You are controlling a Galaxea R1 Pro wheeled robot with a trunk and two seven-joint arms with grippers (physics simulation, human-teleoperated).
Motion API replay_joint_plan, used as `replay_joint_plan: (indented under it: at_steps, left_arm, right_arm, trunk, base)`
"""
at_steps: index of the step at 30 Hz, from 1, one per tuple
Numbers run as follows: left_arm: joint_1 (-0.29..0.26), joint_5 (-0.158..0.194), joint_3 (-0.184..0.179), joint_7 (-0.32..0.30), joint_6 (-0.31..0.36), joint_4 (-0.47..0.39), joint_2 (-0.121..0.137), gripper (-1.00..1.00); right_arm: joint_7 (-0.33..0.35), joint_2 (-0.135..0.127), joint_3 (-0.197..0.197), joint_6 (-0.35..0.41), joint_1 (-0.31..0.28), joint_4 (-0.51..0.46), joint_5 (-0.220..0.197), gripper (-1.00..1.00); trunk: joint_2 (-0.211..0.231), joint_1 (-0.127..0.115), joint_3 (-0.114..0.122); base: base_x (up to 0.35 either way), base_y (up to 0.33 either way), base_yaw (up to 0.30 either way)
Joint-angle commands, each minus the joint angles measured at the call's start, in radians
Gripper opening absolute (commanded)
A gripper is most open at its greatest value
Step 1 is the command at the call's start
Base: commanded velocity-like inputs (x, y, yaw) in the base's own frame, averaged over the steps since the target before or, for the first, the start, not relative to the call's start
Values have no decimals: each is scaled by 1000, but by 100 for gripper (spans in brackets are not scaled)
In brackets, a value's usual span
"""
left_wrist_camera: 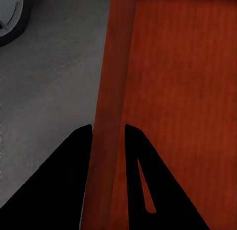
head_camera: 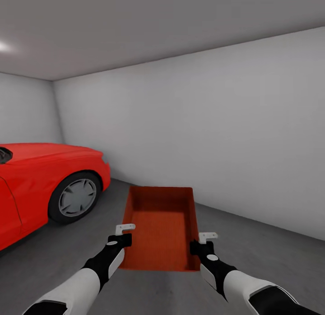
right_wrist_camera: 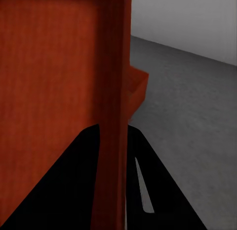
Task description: Move the two storage containers from the living room to the garage. In the garage, place one container on the floor and stack the other container on top of it (either order is fine).
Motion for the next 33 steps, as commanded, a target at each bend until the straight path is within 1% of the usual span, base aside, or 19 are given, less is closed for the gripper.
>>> replay_joint_plan:
  at_steps: [1,16,33]
  left_arm:
    - [-1,-11,34,50,7,-6,9,-100]
    - [-1,-10,34,50,7,-6,14,-100]
    - [-1,-10,34,44,7,-6,15,-100]
  right_arm:
    - [-7,-39,-16,-6,-1,11,-19,-100]
    - [-8,-38,-16,-6,0,11,-17,-100]
    - [-8,-39,-16,-6,-1,11,-18,-100]
  trunk:
    - [-1,1,-1]
    - [-1,1,-1]
    - [-1,1,-1]
  base:
    - [297,229,-1]
    - [297,229,-11]
    - [292,239,-272]
